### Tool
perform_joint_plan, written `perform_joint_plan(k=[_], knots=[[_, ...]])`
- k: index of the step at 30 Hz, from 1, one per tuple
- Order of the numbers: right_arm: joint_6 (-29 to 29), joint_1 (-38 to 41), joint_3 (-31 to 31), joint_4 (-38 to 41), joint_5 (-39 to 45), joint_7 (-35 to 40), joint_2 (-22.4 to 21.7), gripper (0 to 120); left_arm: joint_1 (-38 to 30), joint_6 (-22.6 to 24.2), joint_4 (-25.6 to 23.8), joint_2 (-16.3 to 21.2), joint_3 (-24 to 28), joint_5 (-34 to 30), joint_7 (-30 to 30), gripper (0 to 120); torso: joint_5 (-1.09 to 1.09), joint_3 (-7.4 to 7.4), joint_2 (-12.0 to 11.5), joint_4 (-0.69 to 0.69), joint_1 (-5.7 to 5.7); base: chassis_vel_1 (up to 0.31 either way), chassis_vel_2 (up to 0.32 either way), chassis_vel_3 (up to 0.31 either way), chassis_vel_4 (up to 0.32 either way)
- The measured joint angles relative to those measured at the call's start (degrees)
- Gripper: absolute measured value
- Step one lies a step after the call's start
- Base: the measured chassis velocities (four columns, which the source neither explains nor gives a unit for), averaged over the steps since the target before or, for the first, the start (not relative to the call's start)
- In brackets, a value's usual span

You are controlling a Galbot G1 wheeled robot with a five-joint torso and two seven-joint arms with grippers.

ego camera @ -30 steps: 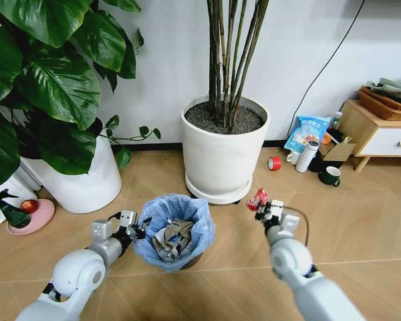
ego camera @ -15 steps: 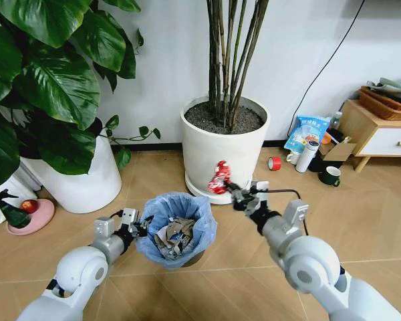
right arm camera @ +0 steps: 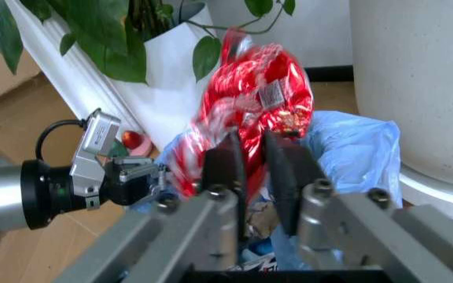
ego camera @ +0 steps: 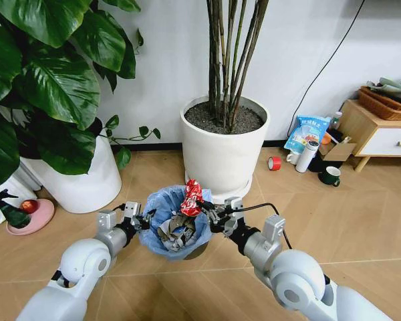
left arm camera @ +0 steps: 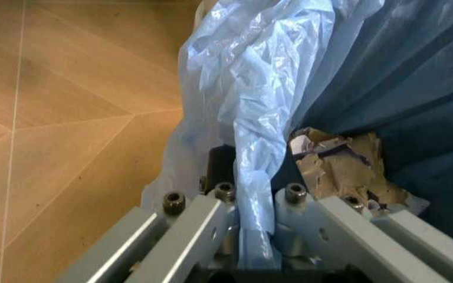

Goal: Pick up the trash bin and place the garbage on the floor into it.

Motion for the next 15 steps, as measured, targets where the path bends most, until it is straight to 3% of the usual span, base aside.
perform_joint_plan(k=[15], knots=[[0.4, 0.1, 0.8, -0.6, -1.6, 0.5, 0.6, 66, 0.4, 0.0, -0.2, 0.0, -0.1, 0.1, -0.1, 0, 0.0, 0.0, 0.0, 0.0, 0.0, 0.0, 0.0, 0.0, 0.0]])
